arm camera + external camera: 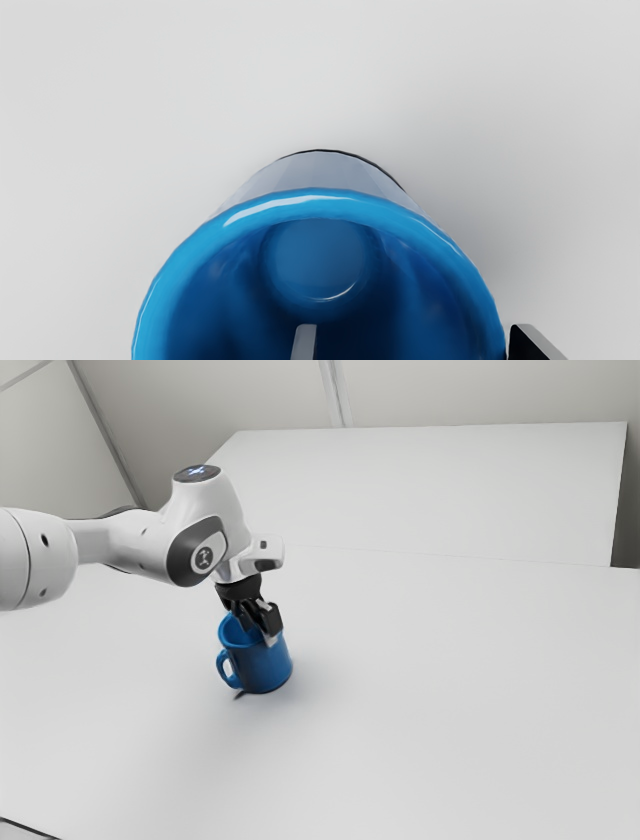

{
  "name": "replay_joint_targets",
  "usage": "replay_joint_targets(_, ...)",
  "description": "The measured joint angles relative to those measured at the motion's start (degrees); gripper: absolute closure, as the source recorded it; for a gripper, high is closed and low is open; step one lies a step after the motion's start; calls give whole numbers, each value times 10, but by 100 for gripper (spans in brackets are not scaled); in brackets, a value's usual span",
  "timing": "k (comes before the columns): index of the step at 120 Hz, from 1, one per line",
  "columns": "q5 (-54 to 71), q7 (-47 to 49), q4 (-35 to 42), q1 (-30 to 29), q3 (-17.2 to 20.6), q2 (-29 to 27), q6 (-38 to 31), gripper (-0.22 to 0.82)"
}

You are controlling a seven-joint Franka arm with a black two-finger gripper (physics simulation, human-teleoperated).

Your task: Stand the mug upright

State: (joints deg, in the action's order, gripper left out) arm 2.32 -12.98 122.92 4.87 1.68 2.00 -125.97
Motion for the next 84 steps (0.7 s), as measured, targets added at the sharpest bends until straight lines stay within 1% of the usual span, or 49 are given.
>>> replay_joint_targets(10,-2,3,-1,-3,0,0,0,13)
replay_joint_targets(21,-4,6,-2,-7,-1,-5,4,9)
replay_joint_targets(39,-28,31,-5,-16,-1,-27,23,4)
replay_joint_targets(49,-46,51,-16,-11,-11,-37,42,3)
replay_joint_targets(64,-60,78,-101,-13,-19,-36,98,2)
replay_joint_targets(84,-43,102,-226,-23,-15,-33,181,1)
